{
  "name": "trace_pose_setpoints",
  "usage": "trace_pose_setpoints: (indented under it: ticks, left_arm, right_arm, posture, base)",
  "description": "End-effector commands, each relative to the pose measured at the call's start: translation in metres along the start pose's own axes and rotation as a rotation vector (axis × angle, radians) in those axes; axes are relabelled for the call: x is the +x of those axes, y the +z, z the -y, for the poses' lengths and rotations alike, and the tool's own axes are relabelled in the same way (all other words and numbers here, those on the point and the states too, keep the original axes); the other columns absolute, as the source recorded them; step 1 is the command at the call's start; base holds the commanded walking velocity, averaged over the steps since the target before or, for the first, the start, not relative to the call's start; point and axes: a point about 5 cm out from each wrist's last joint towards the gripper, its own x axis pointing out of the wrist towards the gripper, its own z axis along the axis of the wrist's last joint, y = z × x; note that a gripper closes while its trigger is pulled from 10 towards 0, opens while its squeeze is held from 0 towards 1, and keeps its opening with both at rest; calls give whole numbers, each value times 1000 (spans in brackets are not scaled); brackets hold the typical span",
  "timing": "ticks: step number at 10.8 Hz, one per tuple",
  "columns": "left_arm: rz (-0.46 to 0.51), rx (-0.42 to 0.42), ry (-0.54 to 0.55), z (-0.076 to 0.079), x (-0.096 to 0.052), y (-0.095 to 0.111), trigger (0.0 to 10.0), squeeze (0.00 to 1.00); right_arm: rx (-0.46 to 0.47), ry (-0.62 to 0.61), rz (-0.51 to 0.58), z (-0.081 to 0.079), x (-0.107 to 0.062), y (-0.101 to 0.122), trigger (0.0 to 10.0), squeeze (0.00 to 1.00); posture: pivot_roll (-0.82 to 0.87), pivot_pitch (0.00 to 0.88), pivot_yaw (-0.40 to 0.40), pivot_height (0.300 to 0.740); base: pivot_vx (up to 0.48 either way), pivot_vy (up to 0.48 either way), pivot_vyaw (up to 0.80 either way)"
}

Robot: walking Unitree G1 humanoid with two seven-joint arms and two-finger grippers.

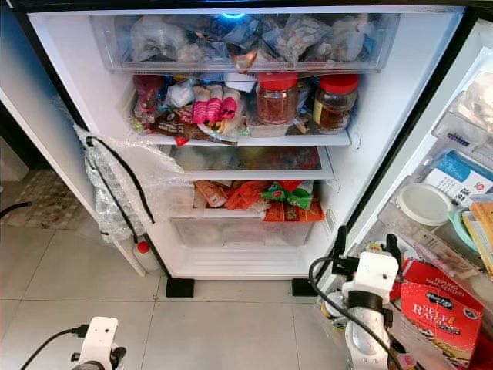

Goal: Restocking fridge

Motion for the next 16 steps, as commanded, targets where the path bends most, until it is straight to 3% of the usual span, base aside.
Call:
trace_pose_setpoints:
  ticks: [1, 7, 16]
  left_arm:
    - [-10, 12, 4, -1, -1, -3, 10000, 0]
    - [-3, 15, 12, -5, 0, 0, 10000, 0]
    - [3, 17, 8, -3, 0, 2, 10000, 0]
  right_arm:
    - [-16, -14, -20, 3, 0, -2, 10000, 0]
    - [-131, -203, -69, 38, 12, -8, 10000, 0]
    - [-133, -198, -97, 34, 12, -14, 10000, 0]
  posture:
    - [-109, 85, 7, 740]
    - [-100, 72, 10, 740]
    - [-104, 75, 12, 740]
  base:
    - [0, 0, 0]
    - [0, 0, 0]
    - [0, 0, 0]
